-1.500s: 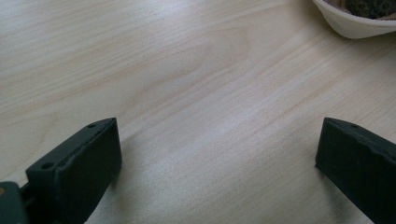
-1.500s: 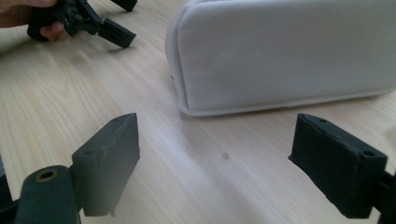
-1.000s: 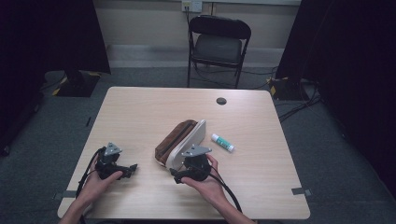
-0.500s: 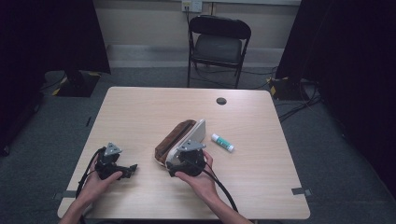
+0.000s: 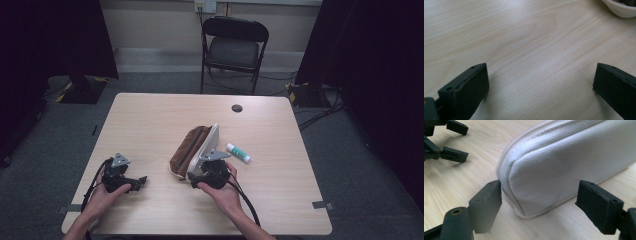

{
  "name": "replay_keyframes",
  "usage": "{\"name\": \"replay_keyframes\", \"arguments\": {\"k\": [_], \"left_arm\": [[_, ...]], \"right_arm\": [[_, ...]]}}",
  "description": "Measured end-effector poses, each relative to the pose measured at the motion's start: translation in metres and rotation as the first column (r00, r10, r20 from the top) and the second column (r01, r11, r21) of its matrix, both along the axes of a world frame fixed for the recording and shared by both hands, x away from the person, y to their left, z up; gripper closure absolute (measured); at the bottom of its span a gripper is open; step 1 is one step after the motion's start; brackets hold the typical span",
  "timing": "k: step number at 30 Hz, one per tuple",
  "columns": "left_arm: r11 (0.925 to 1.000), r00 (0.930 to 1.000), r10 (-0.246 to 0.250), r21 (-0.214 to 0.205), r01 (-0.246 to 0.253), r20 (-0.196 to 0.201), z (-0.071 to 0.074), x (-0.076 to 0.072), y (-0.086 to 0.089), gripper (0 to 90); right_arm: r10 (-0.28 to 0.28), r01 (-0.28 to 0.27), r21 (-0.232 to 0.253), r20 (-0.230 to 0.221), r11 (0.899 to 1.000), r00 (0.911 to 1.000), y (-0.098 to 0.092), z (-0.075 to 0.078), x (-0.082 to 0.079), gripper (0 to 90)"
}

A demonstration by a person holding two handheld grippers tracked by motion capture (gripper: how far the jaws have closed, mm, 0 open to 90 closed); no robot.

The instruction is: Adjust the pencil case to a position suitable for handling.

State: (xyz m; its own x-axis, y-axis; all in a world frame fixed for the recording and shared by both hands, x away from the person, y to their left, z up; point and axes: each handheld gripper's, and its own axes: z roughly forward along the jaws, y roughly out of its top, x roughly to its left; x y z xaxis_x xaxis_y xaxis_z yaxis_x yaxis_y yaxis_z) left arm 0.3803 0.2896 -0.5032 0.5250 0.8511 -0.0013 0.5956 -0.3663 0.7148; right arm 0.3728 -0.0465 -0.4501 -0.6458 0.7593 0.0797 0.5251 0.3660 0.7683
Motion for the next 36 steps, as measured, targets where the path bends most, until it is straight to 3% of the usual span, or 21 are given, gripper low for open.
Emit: {"name": "replay_keyframes", "arguments": {"k": [4,8,11,15,24,36], "left_arm": [[1.0000,1.0000,0.000,0.000,0.000,0.000,0.000,0.000,0.000,0.0],[1.0000,1.0000,0.000,0.000,0.000,0.000,0.000,0.000,0.000,0.0],[1.0000,1.0000,0.000,0.000,0.000,0.000,0.000,0.000,0.000,0.0],[1.0000,1.0000,-0.003,0.002,0.003,0.000,0.000,0.000,0.000,0.0],[1.0000,1.0000,0.000,0.000,0.000,0.000,0.000,0.000,0.000,0.0],[1.0000,1.0000,-0.001,0.000,0.001,0.000,0.000,0.000,0.000,0.0]], "right_arm": [[0.011,-0.011,0.026,0.034,1.000,0.9994,-0.001,0.001,-0.001,15.6],[0.005,-0.007,0.042,0.057,0.999,0.9984,0.010,0.001,0.001,14.3],[-0.035,0.036,-0.014,0.080,0.999,0.9962,0.020,-0.001,0.003,14.4],[-0.066,0.067,-0.015,0.083,0.998,0.9944,0.018,-0.003,0.005,15.2],[-0.077,0.077,0.008,0.037,0.997,0.9963,-0.009,0.000,0.008,40.5],[-0.088,0.088,-0.005,0.042,0.996,0.9953,-0.037,0.002,0.010,69.1]]}}
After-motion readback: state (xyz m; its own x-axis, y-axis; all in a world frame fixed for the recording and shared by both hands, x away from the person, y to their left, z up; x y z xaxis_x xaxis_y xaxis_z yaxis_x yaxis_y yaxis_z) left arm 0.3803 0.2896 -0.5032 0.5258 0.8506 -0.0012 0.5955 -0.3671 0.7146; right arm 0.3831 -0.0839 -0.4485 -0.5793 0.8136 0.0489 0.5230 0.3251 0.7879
